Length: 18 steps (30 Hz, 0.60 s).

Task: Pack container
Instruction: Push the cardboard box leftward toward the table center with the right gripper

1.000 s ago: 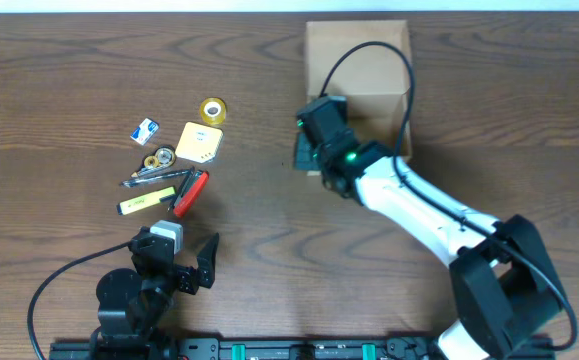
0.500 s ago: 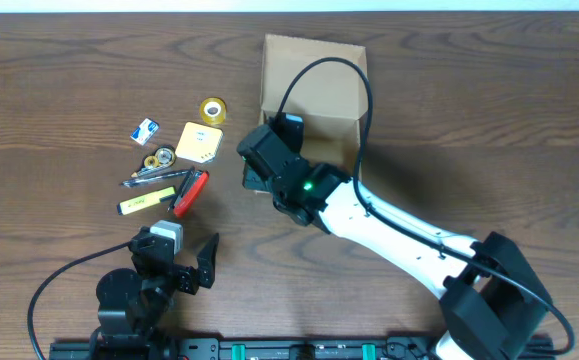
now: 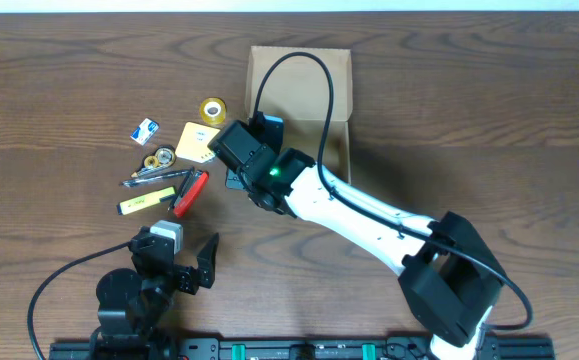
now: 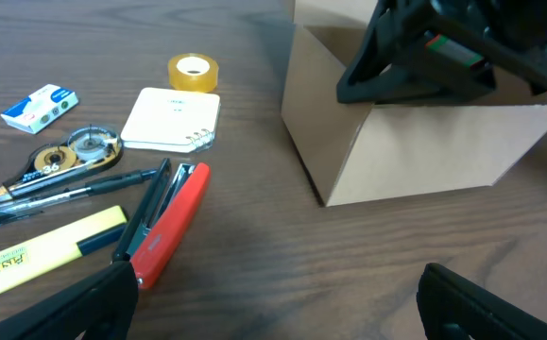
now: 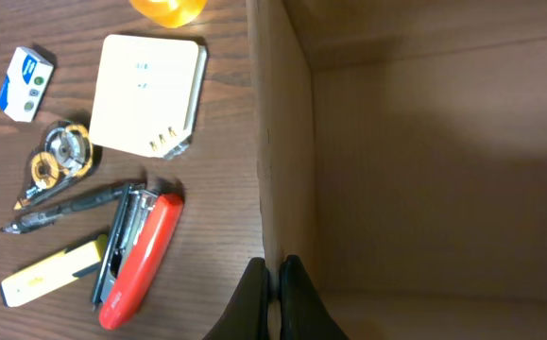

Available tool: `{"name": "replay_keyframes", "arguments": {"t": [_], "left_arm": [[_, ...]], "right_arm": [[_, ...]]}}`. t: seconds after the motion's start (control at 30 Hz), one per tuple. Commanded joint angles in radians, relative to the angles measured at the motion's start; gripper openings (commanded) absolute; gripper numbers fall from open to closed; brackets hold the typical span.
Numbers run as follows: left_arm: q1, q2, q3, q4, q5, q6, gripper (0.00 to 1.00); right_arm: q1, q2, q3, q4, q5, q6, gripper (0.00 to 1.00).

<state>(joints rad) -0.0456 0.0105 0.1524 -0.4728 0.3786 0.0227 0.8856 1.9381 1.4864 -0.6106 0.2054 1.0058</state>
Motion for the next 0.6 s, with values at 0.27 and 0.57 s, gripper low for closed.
{"name": "replay_keyframes", "arguments": {"t": [0.27, 0.57], "left_arm": [[0.006, -0.007, -0.017, -0.002, 0.007, -0.003, 0.95], [0.006, -0.007, -0.017, -0.002, 0.007, -0.003, 0.95]], "right_arm": [[0.0, 0.01, 0.026, 0.033, -0.003, 0.004, 0.01], [0.0, 0.003, 0.045, 0.026, -0.118, -0.095, 0.91]]}}
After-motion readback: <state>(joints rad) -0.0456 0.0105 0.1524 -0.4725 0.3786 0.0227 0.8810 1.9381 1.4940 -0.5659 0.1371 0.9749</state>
